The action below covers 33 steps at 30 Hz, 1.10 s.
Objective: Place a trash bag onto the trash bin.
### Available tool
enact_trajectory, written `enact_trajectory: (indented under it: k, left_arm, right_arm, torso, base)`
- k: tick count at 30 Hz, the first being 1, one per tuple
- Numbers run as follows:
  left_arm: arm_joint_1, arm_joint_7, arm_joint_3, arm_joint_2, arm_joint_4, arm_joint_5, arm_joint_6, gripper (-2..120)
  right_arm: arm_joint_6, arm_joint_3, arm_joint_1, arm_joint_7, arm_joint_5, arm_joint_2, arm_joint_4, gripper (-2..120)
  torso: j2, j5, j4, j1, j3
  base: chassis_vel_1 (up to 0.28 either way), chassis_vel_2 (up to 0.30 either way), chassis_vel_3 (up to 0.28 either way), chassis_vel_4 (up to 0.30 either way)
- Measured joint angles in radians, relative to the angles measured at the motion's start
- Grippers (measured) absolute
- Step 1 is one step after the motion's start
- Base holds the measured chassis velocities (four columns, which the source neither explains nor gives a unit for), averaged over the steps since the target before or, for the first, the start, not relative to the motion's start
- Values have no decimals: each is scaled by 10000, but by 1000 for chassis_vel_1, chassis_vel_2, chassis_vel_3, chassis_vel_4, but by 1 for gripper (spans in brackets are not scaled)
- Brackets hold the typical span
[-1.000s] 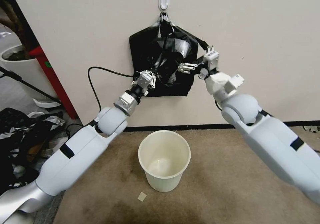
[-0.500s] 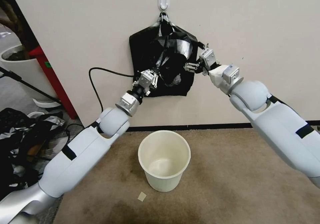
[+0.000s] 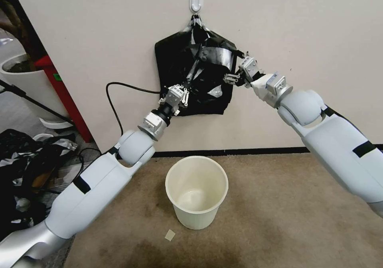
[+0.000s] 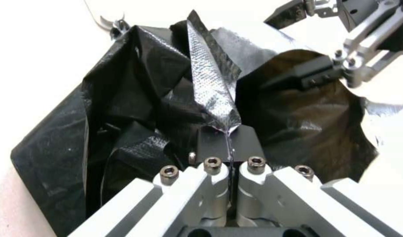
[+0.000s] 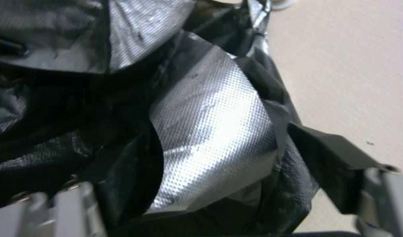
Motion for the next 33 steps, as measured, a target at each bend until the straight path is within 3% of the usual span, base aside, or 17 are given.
enact_trajectory:
  k: [4,7,11,14,17,26,28,30,31,33]
  left_arm:
    - [70,1,-64,29,-49,-8,-3,0]
    - [111,2,-109,71,-100,-27,-6,0]
    - [151,4,-173,126,-144,-75,-10,0]
    - [159,5,-182,128,-149,-85,-12,0]
    - [225,6,-262,116,-169,-124,-13,0]
    - [412,6,-385,105,-198,-134,-13,0]
    - [548,4,-484,104,-274,-136,-18,0]
    - [818,-14,-667,120,-423,-136,-31,0]
    - [818,-14,-667,120,-423,-136,-31,0]
    - [1309,-34,-1001,127,-669,-121,-158,0]
  right_arm:
    - [20,3,43,-200,-290,-13,-69,92]
    - [50,40,44,-227,-434,-14,-102,84]
    - [204,76,53,-375,-631,27,-305,65]
    - [229,85,61,-412,-680,41,-357,63]
    - [146,220,-12,-480,-1097,18,-453,36]
    - [81,505,-494,-548,-1255,-143,-40,8]
    - [-4,634,-922,-181,-909,-222,420,1]
    - [-513,854,-1793,892,-193,-313,1224,0]
    - [-513,854,-1793,892,-193,-313,1224,0]
    - [-1451,1131,-3155,2633,1130,-271,2293,0]
  torso:
    - [0,0,-1,-1,0]
    - [0,0,0,-1,0]
    - [0,0,-1,0,0]
    - [0,0,0,0,0]
    - [0,0,0,-1,0]
    - [0,0,-1,-1,0]
    - [0,-1,0,0,0]
    - [0,-1,0,-1,0]
    - [0,-1,0,-1,0]
    - [0,2,-4,-1,-1]
  base:
    - [0,0,0,0]
    - [0,0,0,0]
    - [0,0,0,0]
    - [0,0,0,0]
    - [0,0,0,0]
    - [0,0,0,0]
    - [0,0,0,0]
    - [0,0,0,0]
    - [0,0,0,0]
    - [0,0,0,0]
